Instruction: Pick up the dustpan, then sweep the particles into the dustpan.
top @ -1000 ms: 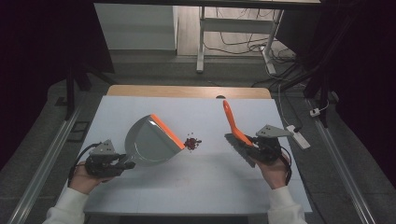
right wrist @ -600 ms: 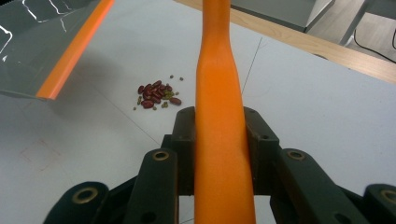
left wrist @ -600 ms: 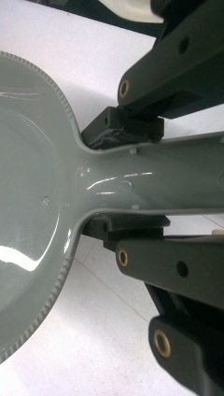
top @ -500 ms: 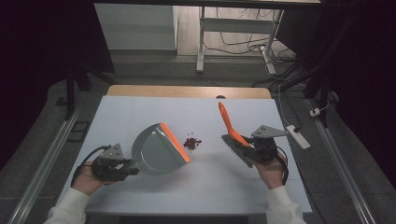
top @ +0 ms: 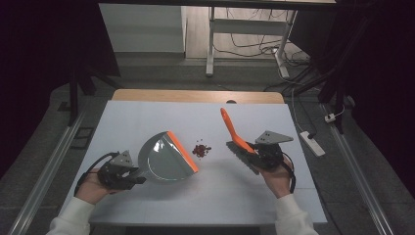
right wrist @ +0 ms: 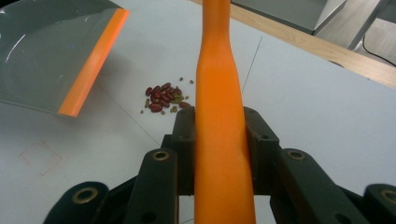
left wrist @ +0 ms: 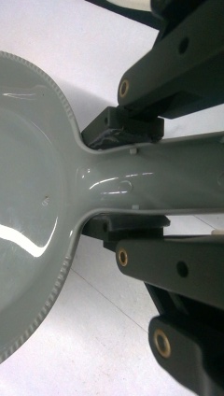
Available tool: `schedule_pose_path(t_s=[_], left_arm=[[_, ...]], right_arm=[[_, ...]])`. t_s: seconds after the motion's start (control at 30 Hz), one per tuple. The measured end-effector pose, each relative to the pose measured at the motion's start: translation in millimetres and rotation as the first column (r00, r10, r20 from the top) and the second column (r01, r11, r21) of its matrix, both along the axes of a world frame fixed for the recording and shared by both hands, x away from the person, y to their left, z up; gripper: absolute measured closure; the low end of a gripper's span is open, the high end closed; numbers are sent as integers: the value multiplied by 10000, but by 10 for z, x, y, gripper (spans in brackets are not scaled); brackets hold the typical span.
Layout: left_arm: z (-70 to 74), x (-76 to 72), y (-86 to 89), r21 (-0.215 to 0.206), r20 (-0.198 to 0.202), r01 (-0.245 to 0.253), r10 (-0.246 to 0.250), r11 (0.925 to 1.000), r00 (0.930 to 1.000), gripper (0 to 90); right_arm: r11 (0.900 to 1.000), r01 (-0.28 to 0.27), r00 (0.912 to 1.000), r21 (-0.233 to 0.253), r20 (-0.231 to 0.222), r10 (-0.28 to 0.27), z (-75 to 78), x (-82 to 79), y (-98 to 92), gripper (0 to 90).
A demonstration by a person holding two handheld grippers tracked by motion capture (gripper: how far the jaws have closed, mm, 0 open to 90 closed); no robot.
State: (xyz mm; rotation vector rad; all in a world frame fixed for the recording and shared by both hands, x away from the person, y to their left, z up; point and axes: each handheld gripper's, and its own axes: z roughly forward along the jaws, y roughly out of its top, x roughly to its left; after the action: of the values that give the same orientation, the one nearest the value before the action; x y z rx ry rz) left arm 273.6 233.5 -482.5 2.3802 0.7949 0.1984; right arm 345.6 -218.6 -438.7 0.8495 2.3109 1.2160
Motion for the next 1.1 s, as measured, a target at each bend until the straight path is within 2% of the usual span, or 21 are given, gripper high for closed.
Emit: schedule_pose_path(t_s=[0.17, 0.33, 0.63, 0.87, 1.1], left_arm=[[-4, 31, 8, -3, -120, -55, 54, 10000, 9999, 622], [-16, 55, -22, 56, -228, 26, -25, 10000, 9997, 622], [-32, 82, -38, 167, -379, 116, -110, 9998, 9992, 622], [-59, 106, -81, 243, -557, 255, -241, 9994, 9982, 622], [-102, 171, -159, 339, -788, 474, -446, 9983, 9959, 622]], right_arm=[[10000, -84, 9998, -52, 155, 84, 24, 61, 79, 703], [9995, -122, 9997, 298, 207, 116, 43, 142, 167, 703], [9988, -277, 9990, 413, 350, 263, 65, 300, 375, 703], [9989, -331, 9994, 336, 145, 326, -14, 455, 534, 703], [9993, -250, 9997, 266, 39, 249, -82, 566, 594, 703]])
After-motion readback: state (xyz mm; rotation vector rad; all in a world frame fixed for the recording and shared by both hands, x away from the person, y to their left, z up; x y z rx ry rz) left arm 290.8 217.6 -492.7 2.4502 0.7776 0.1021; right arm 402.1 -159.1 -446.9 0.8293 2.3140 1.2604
